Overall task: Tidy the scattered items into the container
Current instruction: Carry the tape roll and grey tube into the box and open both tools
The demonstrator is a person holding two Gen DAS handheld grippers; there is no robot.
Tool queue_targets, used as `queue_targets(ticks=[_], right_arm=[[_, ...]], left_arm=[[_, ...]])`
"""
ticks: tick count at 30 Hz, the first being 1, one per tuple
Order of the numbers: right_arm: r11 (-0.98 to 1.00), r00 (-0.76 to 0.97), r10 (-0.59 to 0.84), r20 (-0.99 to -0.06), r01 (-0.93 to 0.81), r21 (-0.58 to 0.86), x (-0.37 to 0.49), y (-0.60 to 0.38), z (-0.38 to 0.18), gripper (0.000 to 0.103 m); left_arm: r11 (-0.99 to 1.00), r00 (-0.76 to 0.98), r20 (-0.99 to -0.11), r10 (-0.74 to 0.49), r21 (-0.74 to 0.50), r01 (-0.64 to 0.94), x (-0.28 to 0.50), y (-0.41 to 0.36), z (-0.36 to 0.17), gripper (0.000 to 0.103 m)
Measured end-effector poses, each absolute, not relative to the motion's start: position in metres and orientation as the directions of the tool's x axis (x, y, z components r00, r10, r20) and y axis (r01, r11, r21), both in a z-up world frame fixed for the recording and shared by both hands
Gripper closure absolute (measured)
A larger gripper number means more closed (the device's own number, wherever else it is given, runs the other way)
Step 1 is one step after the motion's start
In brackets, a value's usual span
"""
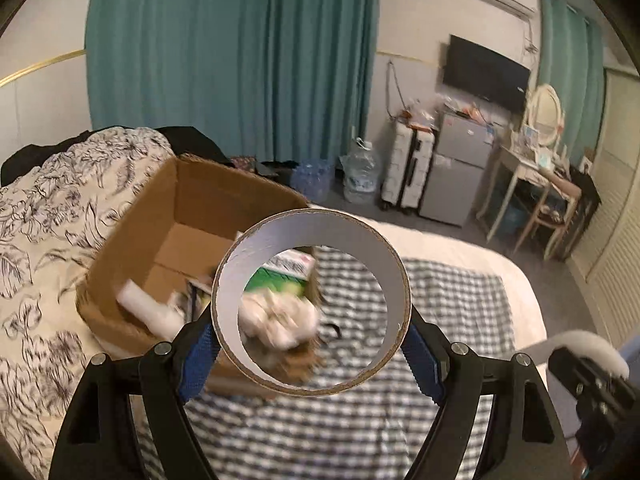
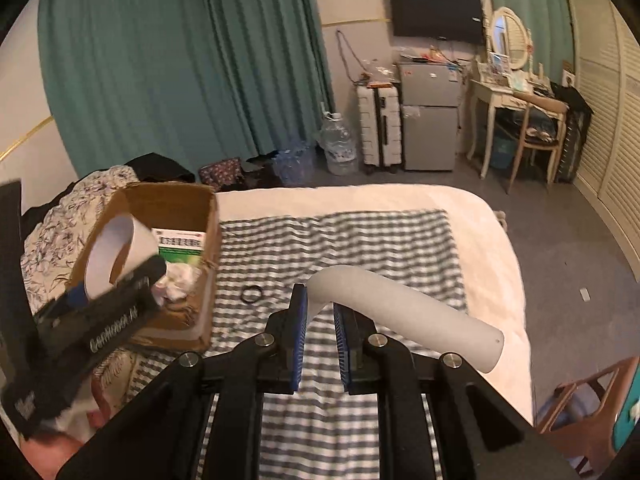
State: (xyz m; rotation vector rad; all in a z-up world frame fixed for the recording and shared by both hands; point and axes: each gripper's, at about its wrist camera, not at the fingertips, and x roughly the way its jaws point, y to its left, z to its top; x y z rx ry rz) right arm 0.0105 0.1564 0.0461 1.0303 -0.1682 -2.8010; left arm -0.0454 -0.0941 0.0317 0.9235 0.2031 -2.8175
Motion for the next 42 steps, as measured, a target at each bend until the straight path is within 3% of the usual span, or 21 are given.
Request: queue_targets(ticks=[7, 20, 22, 23, 24, 34, 42], right_arm=[[-0.966, -0.749, -0.259, -0.610, 0.212, 0.150, -0.027, 0.095, 0.060, 0.090], [-0.907, -0.692, -0.402, -0.600, 0.390, 0.158, -0.122, -0.033, 0.048, 0.088], [-0.904, -0.694, -0.413, -0.590, 0.390, 0.175, -0.131, -0.040, 0.044, 0.069], [-0.903, -0.698, -0.418, -0.581, 0.387, 0.185, -0.134, -0.041, 0.044, 0.038], [-0.907, -0.709, -0.414, -0.571, 0.375, 0.192, -0.136, -0.042, 0.044, 0.015], [-0.933, -0.779, -0.348, -0.522, 0.230, 0.279, -0.117, 0.035, 0.064, 0.013], [-0.980, -0.821, -0.176, -0.543, 0.097, 0.171, -0.042, 0.131, 0.078, 0.012]], left_arm=[[-0.933, -0.777, -0.601, -0.187, -0.140, 0.333, -0.079, -0.162, 0.026, 0.020], [-0.908, -0.737, -0.618, -0.273, -0.089, 0.410, -0.111, -0.217, 0.007, 0.017], [-0.893, -0.722, -0.629, -0.288, -0.096, 0.439, -0.113, -0.223, 0.002, 0.005], [-0.887, -0.721, -0.632, -0.284, -0.112, 0.447, -0.114, -0.226, -0.001, 0.001], [-0.884, -0.722, -0.634, -0.276, -0.127, 0.450, -0.114, -0.229, -0.003, 0.001], [-0.920, -0.757, -0.609, -0.237, -0.110, 0.376, -0.101, -0.198, 0.009, 0.000], [-0.960, -0.789, -0.592, -0.164, -0.087, 0.265, -0.075, -0.147, 0.016, 0.000]])
